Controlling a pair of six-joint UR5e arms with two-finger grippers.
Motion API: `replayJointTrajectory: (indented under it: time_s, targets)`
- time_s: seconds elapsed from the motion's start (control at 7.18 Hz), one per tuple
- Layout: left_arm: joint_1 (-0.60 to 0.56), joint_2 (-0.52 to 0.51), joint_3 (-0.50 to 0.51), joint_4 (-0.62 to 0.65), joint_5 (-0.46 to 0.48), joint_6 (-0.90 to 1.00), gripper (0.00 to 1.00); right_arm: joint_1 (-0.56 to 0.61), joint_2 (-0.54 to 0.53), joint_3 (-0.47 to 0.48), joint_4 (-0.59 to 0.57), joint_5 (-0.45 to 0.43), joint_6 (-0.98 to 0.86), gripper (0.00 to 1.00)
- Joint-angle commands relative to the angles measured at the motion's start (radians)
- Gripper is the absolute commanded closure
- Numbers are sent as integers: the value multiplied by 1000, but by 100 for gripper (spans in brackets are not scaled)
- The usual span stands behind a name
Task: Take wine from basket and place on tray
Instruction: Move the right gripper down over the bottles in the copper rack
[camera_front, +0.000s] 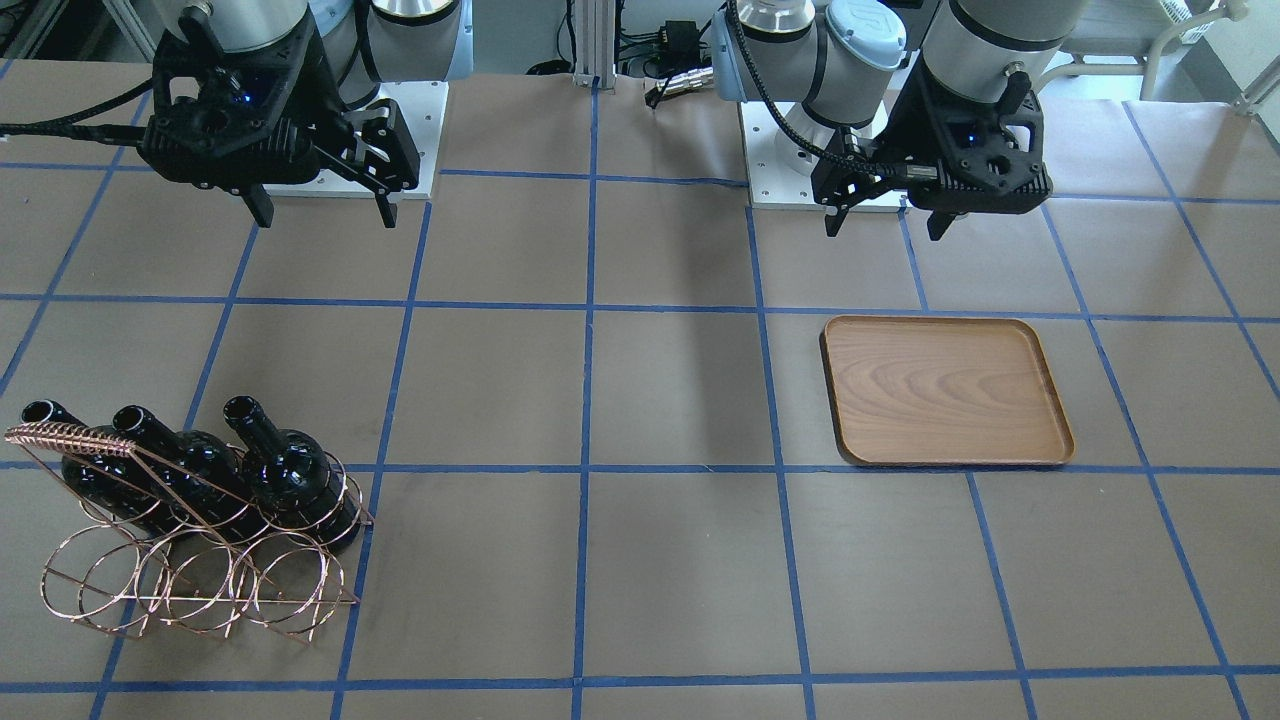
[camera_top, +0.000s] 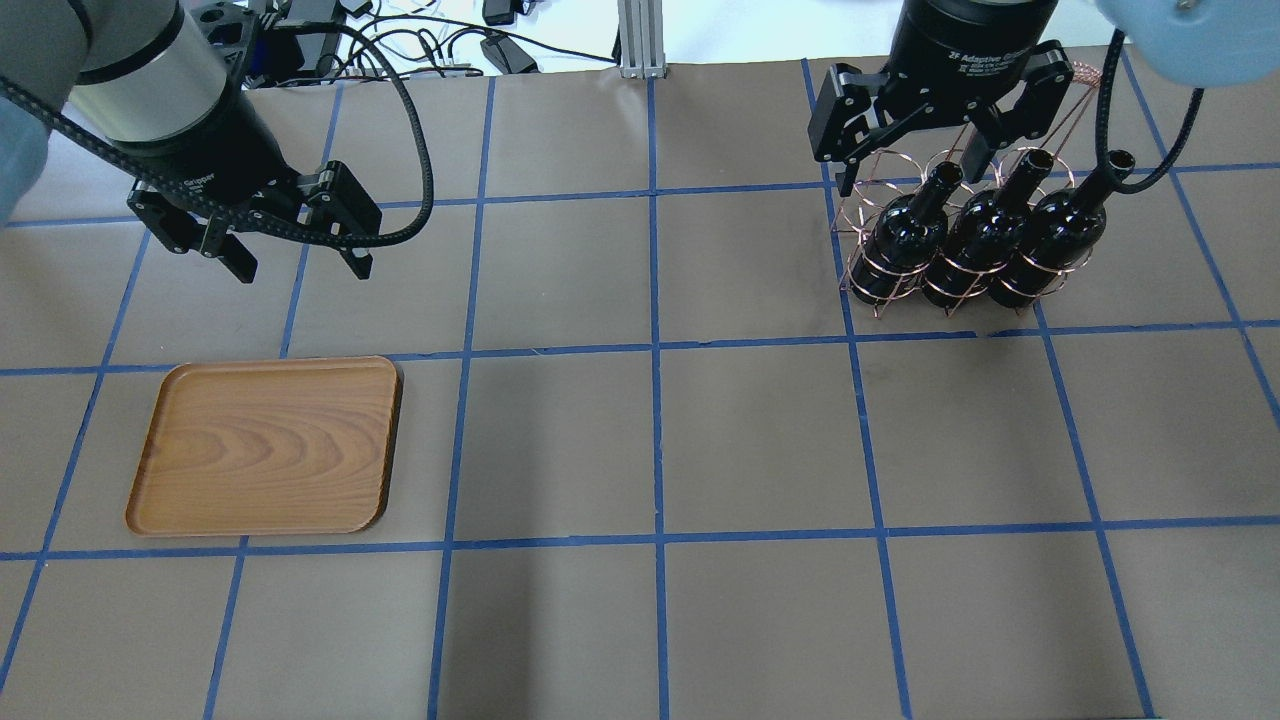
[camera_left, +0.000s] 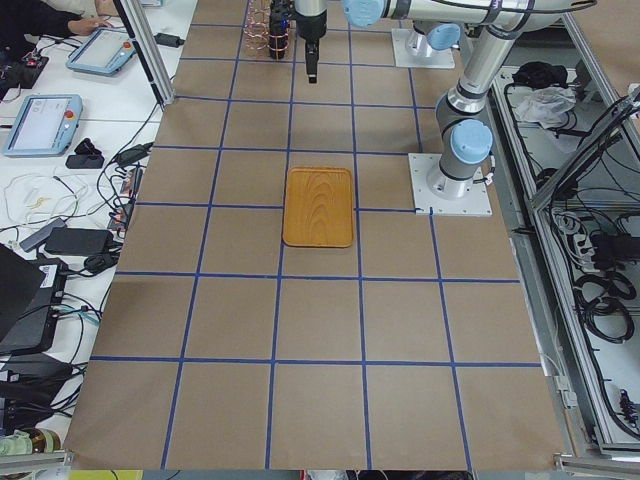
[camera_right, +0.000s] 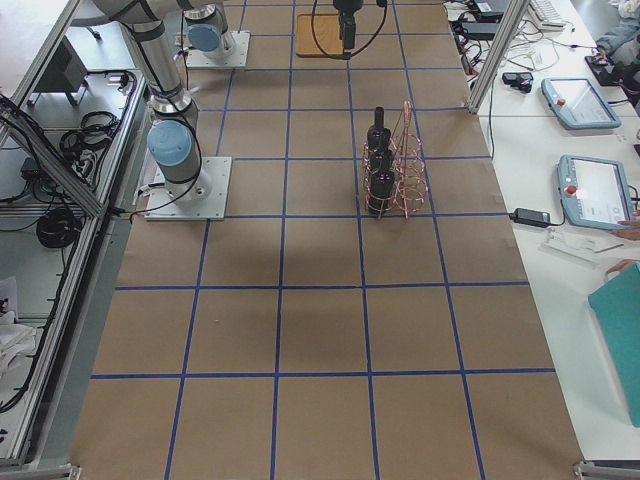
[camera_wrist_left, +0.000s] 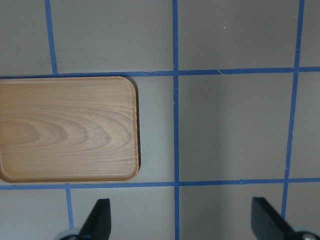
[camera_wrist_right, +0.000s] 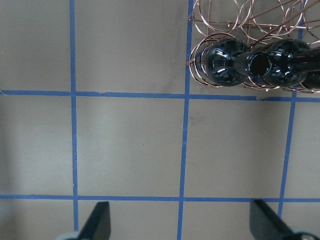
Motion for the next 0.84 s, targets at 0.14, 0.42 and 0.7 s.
replayJointTrajectory:
  time_s: [0.14,0.42,0.7]
  targets:
    - [0,0,-2,0,0,1,0,-24,0,0,-7,6,-10,0]
    - [0,0,-2,2,0,1,0,-158,0,1,-1,14,-145,0]
    - [0,0,-2,0,0,1,0,-235,27,13,-47,0,-180,0]
